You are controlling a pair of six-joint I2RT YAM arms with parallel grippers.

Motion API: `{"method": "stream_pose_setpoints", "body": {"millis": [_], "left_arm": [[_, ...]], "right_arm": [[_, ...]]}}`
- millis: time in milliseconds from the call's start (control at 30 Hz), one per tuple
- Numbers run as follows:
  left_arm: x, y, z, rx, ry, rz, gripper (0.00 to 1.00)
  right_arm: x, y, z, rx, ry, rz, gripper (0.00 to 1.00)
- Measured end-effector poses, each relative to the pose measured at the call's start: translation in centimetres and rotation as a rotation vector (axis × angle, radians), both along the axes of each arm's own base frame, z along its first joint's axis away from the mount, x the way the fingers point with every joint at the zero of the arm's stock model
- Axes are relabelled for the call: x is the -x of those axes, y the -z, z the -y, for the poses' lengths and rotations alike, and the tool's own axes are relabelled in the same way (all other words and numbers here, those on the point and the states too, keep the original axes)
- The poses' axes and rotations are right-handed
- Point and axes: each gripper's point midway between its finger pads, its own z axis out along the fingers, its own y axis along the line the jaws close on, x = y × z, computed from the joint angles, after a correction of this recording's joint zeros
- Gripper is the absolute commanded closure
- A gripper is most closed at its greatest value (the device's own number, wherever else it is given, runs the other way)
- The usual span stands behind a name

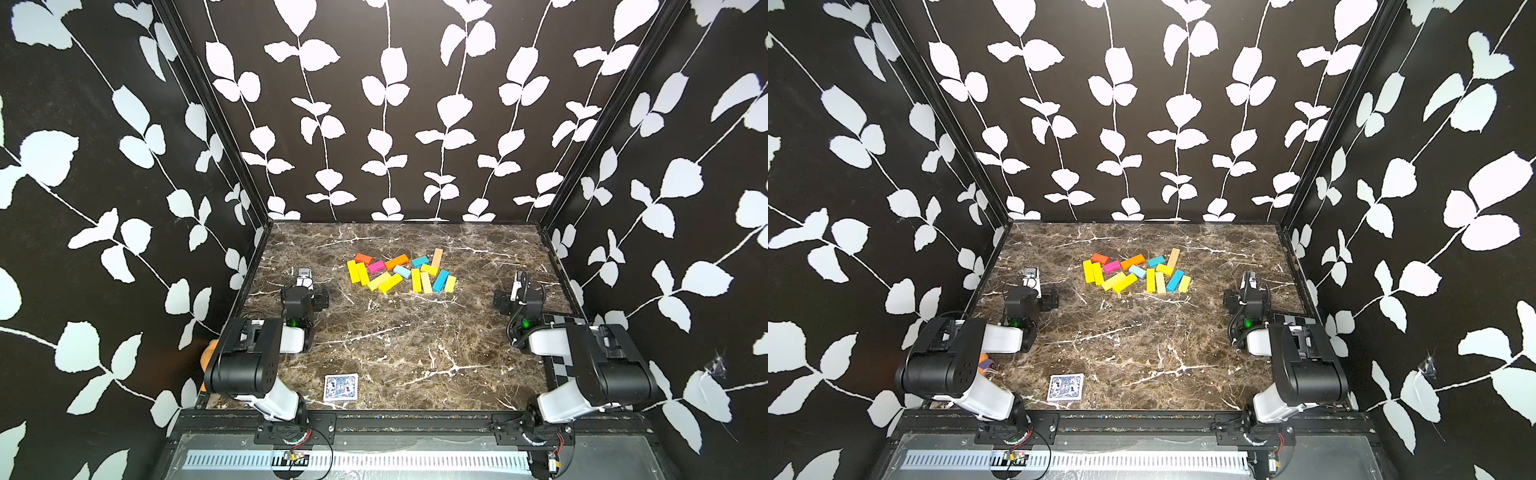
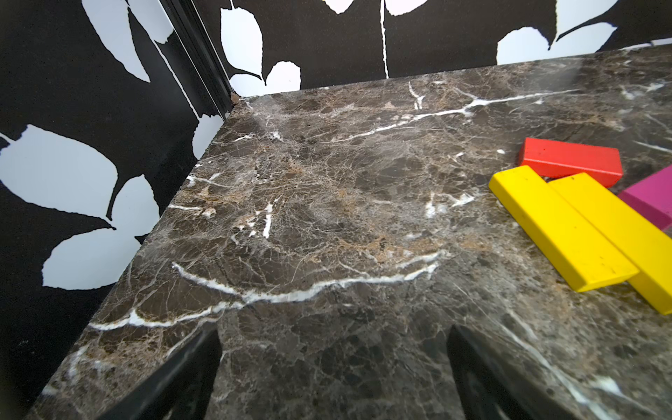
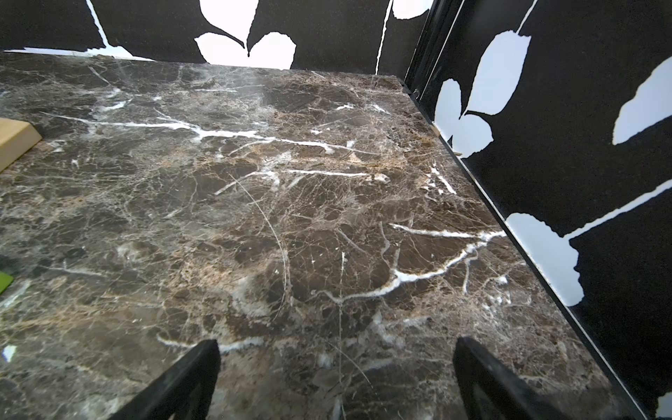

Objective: Assemble the letter h with building blocks
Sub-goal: Pick up the building block from the center of the board.

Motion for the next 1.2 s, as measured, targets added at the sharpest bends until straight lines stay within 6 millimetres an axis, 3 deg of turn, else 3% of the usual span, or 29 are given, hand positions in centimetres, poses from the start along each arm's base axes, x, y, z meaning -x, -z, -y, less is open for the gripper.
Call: {"method": "stream_pose_setpoints", "body": {"millis": [600, 700, 800, 933, 1033, 1100, 1200], "left_arm": [[0.0, 0.0, 0.0, 0.0, 0.0, 0.0, 0.01], [0.0, 0.0, -0.1, -0.006, -0.007, -0.029, 0.01], [-0.9, -2.2, -0.1, -0.017, -0.025, -0.038, 0.01], [-0.8, -8.4, 0.1, 0.009, -0.056, 0.079, 0.01], [0.5, -12.7, -0.3, 0.073, -0.1, 0.198, 0.01], [1.3, -14.3, -1.4, 0.143, -0.181, 0.263, 0.01], [2.5, -13.8, -3.7, 0.3, -0.358, 0.261, 0.01]], "right_arm": [[-0.1, 0.0, -0.1, 0.001, -0.005, -0.012, 0.01], [-0.9, -1.1, -0.5, 0.0, -0.03, -0.051, 0.01], [-2.5, -4.9, -1.2, -0.003, -0.052, -0.017, 0.01], [-2.6, -9.0, -2.8, 0.03, -0.044, 0.051, 0.01], [-2.5, -9.7, -3.6, 0.06, 0.005, 0.056, 0.01], [-2.5, -9.5, -2.6, 0.026, 0.119, 0.053, 0.01], [-1.9, -8.4, -0.2, -0.081, 0.343, 0.01, 0.0]]}}
